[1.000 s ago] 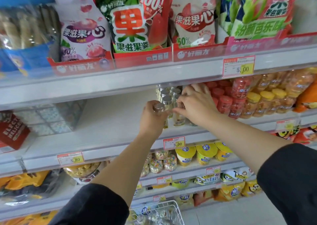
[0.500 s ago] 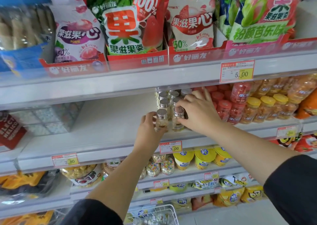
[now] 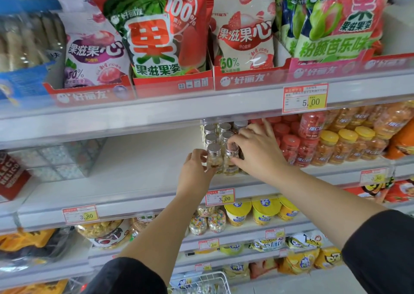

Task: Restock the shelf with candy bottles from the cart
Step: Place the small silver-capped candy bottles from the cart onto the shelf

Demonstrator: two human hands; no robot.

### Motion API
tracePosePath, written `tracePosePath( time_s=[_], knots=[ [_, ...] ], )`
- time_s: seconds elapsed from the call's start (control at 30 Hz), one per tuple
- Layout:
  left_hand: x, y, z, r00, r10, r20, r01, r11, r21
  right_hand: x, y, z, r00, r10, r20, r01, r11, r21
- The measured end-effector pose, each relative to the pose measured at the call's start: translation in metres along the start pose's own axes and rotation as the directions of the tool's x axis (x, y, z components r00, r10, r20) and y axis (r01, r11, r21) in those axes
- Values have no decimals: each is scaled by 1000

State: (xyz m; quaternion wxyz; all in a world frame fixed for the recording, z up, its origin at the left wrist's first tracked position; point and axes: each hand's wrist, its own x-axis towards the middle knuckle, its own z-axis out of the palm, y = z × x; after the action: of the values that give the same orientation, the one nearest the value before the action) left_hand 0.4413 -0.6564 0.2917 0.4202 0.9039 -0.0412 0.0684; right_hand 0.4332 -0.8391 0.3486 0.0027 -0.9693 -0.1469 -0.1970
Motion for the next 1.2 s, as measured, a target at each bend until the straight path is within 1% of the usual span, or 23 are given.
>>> tracePosePath(
  time_s=[0.3, 0.5, 0.57, 0.63, 0.67, 0.7, 0.73, 0.77, 0.83, 0.9, 0.97, 1.07, 1.2],
  knots=[
    [-1, -3, -2, 1000, 3, -9, -3, 1000, -27, -2, 2, 7, 997, -39, -71, 42, 998, 37],
    [-3, -5, -5, 1000, -5, 8, 5, 1000, 9, -4, 6, 9, 997, -37, -68, 41, 998, 52],
    [-2, -4, -5, 1000, -17, 20, 16, 1000, 27, -5, 8, 9, 995, -47, -87, 51, 998, 48],
    [-1, -4, -5, 998, -44, 45, 41, 998, 49, -9, 7, 6, 986, -41, -161, 54, 996, 73],
    [0, -5, -4, 997, -57, 57, 53, 996, 68, -15, 5, 4, 973, -37, -230, 62, 993, 103],
    [0, -5, -3, 996, -66, 67, 60, 994, 91, -23, 2, 4, 954, -49, -294, 94, 986, 139],
    [1, -5, -2, 994, -75, 74, 66, 992, 112, -34, -2, 7, 942, -82, -326, 144, 975, 171],
    [1, -4, -2, 994, -83, 78, 72, 989, 128, -45, -7, 11, 943, -124, -308, 192, 961, 200],
    [3, -4, 0, 992, -95, 85, 81, 984, 157, -65, -14, 25, 968, -176, -181, 217, 945, 244],
    [5, -3, 0, 990, -103, 96, 85, 981, 177, -74, -17, 38, 988, -153, -30, 156, 954, 258],
    [7, -4, -1, 988, -116, 101, 95, 977, 189, -75, -18, 42, 991, -114, 70, 91, 959, 269],
    [9, -5, -3, 986, -123, 115, 98, 975, 200, -71, -19, 43, 989, -110, 94, 77, 952, 298],
    [10, -6, -4, 986, -124, 114, 99, 975, 201, -63, -19, 45, 986, -117, 116, 79, 954, 290]
  ],
)
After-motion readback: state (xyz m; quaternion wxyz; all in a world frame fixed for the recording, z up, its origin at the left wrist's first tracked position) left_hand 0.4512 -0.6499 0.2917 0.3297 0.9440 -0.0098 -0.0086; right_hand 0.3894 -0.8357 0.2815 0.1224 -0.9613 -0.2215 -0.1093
